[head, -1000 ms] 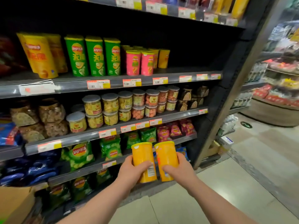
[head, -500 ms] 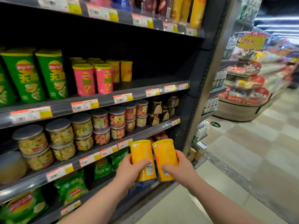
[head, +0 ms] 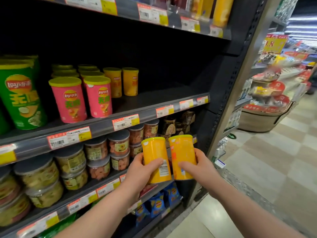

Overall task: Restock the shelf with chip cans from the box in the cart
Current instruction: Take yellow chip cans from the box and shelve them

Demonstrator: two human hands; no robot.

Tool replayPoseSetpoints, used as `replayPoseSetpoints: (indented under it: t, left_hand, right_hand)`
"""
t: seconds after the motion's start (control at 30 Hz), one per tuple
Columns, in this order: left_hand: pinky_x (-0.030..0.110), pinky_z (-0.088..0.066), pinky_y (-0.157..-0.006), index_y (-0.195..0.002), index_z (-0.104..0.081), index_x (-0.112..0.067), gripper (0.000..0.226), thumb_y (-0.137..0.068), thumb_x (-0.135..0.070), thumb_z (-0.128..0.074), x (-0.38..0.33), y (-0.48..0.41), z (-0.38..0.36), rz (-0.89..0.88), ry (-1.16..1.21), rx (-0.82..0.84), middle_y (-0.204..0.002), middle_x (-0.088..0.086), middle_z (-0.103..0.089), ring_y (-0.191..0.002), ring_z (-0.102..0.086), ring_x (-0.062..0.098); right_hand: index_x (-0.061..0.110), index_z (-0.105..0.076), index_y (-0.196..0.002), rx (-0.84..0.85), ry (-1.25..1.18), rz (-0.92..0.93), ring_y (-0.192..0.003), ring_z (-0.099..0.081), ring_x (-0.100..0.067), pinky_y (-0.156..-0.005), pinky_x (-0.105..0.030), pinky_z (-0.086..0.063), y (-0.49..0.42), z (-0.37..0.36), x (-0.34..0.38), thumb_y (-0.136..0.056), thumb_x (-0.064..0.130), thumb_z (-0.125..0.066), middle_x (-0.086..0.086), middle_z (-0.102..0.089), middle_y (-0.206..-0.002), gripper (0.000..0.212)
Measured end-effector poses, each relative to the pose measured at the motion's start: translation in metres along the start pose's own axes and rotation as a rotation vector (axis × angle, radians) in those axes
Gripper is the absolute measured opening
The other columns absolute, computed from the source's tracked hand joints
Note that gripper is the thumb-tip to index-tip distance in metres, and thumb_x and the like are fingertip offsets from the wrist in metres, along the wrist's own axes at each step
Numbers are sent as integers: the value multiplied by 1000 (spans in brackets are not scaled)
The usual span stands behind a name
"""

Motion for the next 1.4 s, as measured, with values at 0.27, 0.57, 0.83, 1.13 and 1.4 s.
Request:
replayPoseSetpoints:
  t: [0.27, 0.57, 0.83, 1.13, 1.4]
  left_hand:
    - [33, -57, -77, -115, -51, -28, 41, -80, -31, -72, -27, -24, 23, -38, 26, -89, -105, -3, -69, -88, -70, 16]
    - [31, -56, -70, -101, -52, -37, 29, -81, -31, -72, -60, -36, 46, -102, 104, -358, -101, -6, -70, -85, -71, 14]
    - [23, -53, -58, -100, -54, -33, 23, -85, -21, -67, -81, -44, 49, -158, 142, -594, -96, -7, -70, -76, -70, 8]
    - [29, -54, -63, -106, -55, -31, 34, -77, -25, -71, -79, -38, 44, -203, 242, -819, -102, -2, -70, -85, -70, 17]
    - [35, -55, -70, -113, -54, -29, 56, -61, -38, -73, -80, -26, 47, -193, 241, -865, -108, -1, -68, -92, -69, 19]
  right_hand:
    - [26, -41, -132, 105, -63, 148, -96, -60, -5, -69, -18, -47, -61, -15, 48, -86, 29, -67, 10, -60, -111, 53]
    - [27, -43, -128, 302, -68, 395, -97, -60, -8, -73, -22, -48, -137, -44, 134, -85, 29, -68, 4, -61, -117, 50]
    - [23, -46, -117, 474, -115, 525, -94, -59, -11, -81, -29, -47, -195, -72, 199, -82, 23, -72, 1, -59, -115, 44]
    - [20, -39, -136, 663, 15, 606, -120, -51, -21, -90, -30, -41, -235, -124, 221, -78, 21, -77, -3, -50, -136, 70]
    - [15, -30, -136, 610, 138, 602, -123, -48, -28, -90, -35, -42, -255, -153, 222, -79, 17, -74, -10, -46, -139, 71]
Point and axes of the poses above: each hand's wrist, its own y-axis away from the middle knuckle, its own z-axis out of the back of the hand, x = y × z, the point moved 9 cm from there along -y, towards the middle knuckle
